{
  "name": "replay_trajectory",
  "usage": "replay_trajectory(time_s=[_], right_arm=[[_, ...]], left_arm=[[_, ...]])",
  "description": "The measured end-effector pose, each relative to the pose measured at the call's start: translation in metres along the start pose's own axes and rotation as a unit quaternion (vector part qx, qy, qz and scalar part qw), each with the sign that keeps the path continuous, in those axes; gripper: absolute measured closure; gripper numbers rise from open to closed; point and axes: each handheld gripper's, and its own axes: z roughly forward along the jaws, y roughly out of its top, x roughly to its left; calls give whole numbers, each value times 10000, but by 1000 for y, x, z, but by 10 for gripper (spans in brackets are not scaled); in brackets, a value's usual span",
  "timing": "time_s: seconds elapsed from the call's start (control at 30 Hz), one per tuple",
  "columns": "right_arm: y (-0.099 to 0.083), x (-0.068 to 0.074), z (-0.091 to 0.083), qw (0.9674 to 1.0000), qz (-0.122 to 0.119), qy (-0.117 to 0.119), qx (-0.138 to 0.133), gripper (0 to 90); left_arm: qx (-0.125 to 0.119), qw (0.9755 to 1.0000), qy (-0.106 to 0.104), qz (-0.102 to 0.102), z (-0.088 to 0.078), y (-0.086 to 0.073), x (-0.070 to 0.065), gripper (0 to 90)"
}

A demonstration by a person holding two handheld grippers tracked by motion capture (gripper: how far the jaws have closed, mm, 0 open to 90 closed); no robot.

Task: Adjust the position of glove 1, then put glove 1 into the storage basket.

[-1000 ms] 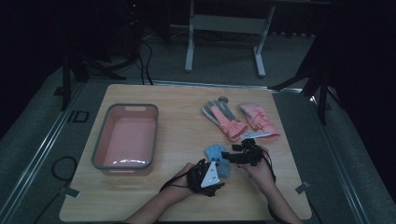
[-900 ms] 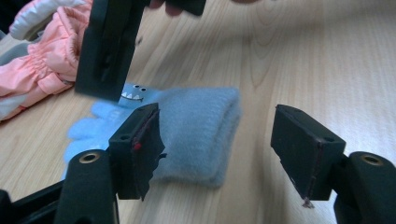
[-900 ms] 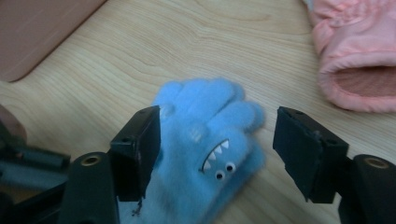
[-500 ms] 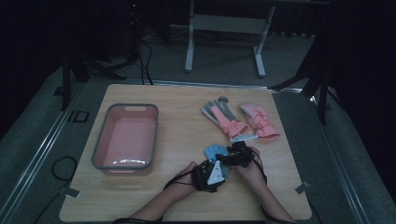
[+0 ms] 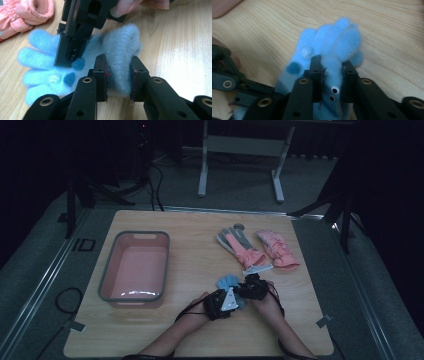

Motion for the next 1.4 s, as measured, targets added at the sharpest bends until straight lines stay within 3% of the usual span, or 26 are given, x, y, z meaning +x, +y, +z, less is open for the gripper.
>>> replay_trajectory(time_s=[0.1,0.13,0.2,0.4,0.5,0.6,1.07,1.4], right_arm=[[1,-1,-1,10000,31,35,-31,788],[2,-5,-4,9995,171,219,-136,805],[4,-8,-7,9992,219,272,-173,815],[7,-3,-9,9998,95,160,-109,829],[10,-4,-11,9991,218,291,-199,831],[14,-3,-14,9991,176,315,-240,831],[32,6,-19,9980,171,475,-386,831],[61,22,-28,9960,37,640,-621,833]], left_arm=[[26,9999,-108,-119,-2,1,3,740],[41,9999,-115,-119,-3,1,3,750],[53,9998,-123,-146,-4,2,4,757],[78,9997,-104,-187,-6,2,3,766],[103,9997,-106,-199,-8,3,5,771],[78,9995,-141,-253,-14,6,9,773],[351,9992,-192,23,-40,19,22,774],[494,9985,-29,252,-72,31,35,774]])
